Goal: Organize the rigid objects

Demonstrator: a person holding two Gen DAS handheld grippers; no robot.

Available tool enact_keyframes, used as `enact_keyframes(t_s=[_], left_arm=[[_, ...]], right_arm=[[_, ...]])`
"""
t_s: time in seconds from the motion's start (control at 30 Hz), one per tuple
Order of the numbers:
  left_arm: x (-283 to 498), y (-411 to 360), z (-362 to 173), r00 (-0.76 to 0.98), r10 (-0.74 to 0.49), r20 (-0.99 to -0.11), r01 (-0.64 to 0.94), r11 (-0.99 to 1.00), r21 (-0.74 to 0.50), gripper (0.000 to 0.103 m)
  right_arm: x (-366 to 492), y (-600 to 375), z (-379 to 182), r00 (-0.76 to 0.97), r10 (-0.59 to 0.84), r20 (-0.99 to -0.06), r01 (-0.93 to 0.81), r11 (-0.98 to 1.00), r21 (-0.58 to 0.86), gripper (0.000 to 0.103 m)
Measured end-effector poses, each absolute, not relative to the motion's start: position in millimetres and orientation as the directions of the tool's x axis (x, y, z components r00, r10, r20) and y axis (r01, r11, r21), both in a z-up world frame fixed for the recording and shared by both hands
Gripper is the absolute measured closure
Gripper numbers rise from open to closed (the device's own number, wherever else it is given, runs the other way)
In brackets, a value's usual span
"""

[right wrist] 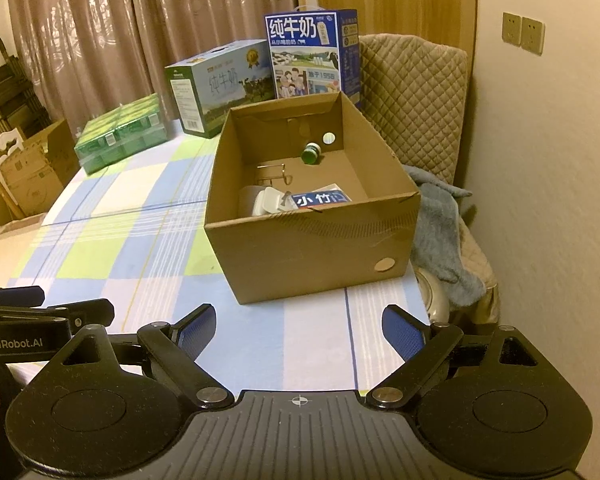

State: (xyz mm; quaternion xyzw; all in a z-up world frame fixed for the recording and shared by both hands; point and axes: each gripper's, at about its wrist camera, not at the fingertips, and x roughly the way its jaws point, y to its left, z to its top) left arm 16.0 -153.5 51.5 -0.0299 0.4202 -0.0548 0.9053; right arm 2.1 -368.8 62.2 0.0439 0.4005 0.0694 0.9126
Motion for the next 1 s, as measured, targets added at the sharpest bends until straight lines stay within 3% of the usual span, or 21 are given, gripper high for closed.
enact_keyframes(t_s=[1.0], left_arm=[[17.2, -151.5, 53.5, 0.651, -0.128, -0.748, 0.069, 0.992, -0.11, 0.001]], right_arm=[[5.8, -369.1, 61.6, 0.673, 0.161, -0.722, -0.089, 0.987, 0.137, 0.016]])
